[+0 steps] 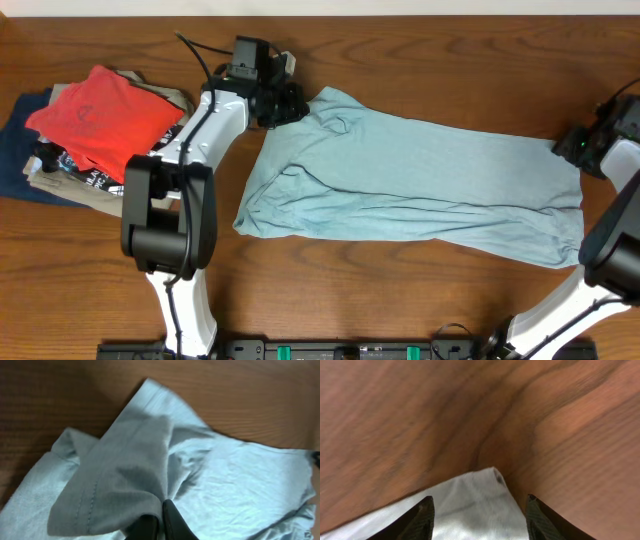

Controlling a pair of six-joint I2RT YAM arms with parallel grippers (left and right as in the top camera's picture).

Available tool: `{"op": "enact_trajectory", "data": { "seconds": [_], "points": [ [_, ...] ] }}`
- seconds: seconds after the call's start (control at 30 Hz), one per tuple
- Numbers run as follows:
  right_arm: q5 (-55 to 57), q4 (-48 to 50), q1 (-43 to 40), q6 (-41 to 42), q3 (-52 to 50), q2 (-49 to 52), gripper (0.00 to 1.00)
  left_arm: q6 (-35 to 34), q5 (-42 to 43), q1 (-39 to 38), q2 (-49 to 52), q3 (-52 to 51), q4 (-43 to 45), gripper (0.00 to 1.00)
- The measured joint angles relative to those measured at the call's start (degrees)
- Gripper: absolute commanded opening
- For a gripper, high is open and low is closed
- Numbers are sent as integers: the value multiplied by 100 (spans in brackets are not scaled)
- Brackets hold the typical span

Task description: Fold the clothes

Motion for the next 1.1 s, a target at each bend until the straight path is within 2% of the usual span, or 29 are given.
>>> {"op": "enact_trajectory", "data": {
  "seconds": [0.03,0.1,0.13,0.17,0.33,0.53,0.8,1.1],
  "points": [
    [24,59,0,7,0,81,47,4,2,2,-57,0,-2,6],
    [37,173,0,42,13,120,16,15,22,4,-144,0,-24,6],
    [76,195,0,42,13,146,4,24,22,7,-170,0,-50,6],
    [57,212,0,42,17,157,1,33,24,11,-181,0,-94,6],
    [42,17,-2,85,72,153,1,219,-28,39,-212,0,-422,6],
    [33,-680,-26,140,92,-68,1,625,-616,92,-756,-2,-1224,6],
    [70,-2319,-28,188,98,-1283,1,911,-1102,96,-2052,17,-2562,6],
    [925,-3823,-28,243,98,-1766,1,944,-1233,96,-2481,20,-4146,6]
  ]
}}
